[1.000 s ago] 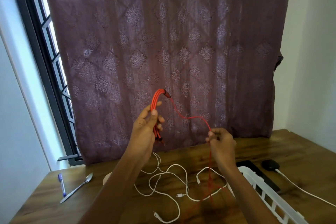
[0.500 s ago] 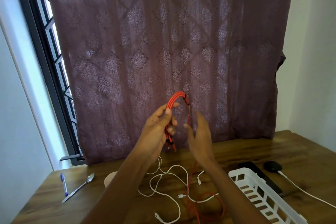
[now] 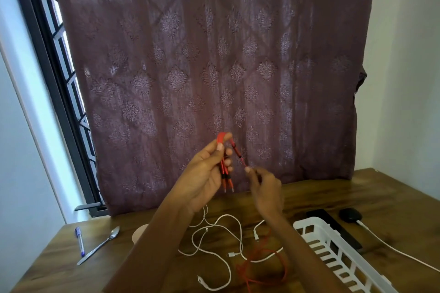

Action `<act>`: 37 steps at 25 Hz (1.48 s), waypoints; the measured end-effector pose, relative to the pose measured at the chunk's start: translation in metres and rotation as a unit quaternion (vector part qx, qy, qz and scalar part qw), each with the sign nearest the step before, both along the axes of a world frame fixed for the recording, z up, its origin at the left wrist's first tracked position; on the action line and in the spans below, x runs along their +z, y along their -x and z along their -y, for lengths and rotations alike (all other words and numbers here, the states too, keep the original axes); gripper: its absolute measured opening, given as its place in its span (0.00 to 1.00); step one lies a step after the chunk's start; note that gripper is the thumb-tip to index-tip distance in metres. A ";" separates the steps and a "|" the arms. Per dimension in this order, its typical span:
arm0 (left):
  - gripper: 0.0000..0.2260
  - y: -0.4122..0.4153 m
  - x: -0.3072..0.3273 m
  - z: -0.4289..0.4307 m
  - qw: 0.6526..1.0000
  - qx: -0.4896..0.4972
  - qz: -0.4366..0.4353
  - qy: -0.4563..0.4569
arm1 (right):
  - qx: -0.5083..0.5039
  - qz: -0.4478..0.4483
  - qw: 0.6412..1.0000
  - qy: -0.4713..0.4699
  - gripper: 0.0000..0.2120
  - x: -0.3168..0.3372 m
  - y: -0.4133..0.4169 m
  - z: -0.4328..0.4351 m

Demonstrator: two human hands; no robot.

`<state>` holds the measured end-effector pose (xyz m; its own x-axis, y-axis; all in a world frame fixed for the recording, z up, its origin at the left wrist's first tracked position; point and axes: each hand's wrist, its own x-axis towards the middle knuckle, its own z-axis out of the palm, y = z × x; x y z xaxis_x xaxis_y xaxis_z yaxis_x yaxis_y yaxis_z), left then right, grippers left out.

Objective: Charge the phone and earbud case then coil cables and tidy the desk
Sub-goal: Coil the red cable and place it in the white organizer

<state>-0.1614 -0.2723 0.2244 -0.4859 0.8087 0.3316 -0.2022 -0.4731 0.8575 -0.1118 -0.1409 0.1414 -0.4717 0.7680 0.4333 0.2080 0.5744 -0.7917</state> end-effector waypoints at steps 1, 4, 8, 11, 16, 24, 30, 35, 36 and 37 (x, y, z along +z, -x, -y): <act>0.13 0.000 0.001 -0.002 1.000 0.016 0.004 -0.010 | 0.003 0.051 0.998 -0.044 0.15 -0.006 -0.002 0.005; 0.14 0.002 0.001 -0.007 0.996 0.081 -0.033 -0.013 | 0.042 0.131 0.977 -0.164 0.14 -0.019 -0.011 0.023; 0.19 0.013 -0.006 -0.009 0.966 0.203 -0.155 0.041 | 0.077 0.145 0.967 -0.197 0.17 -0.024 -0.026 0.035; 0.24 0.023 -0.017 -0.006 0.936 0.257 -0.231 0.068 | 0.127 0.022 0.984 -0.125 0.11 -0.009 -0.038 0.035; 0.25 0.026 -0.027 -0.005 0.900 0.272 -0.328 0.094 | 0.167 0.004 0.966 -0.199 0.09 0.033 -0.055 0.036; 0.16 0.009 -0.020 -0.007 0.949 0.093 -0.279 0.113 | 0.220 -0.056 0.943 -0.245 0.03 0.105 -0.048 0.006; 0.13 0.005 0.003 0.008 0.993 -0.093 -0.036 0.059 | 0.299 -0.157 0.931 -0.141 0.06 0.118 -0.038 -0.020; 0.16 0.002 0.008 0.018 0.986 -0.138 0.094 0.002 | 0.203 -0.197 0.958 -0.058 0.08 0.088 -0.025 -0.031; 0.16 0.001 0.008 0.016 0.985 -0.133 0.111 -0.016 | 0.185 -0.196 0.963 -0.030 0.07 0.077 -0.021 -0.029; 0.16 0.001 0.008 0.015 0.984 -0.122 0.126 -0.036 | 0.166 -0.185 0.969 -0.016 0.07 0.064 -0.017 -0.024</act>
<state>-0.1626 -0.2868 0.2321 -0.3546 0.8903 0.2857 -0.5191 -0.4416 0.7318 -0.0945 -0.1166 0.2053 -0.4989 0.5832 0.6410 -0.2864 0.5872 -0.7571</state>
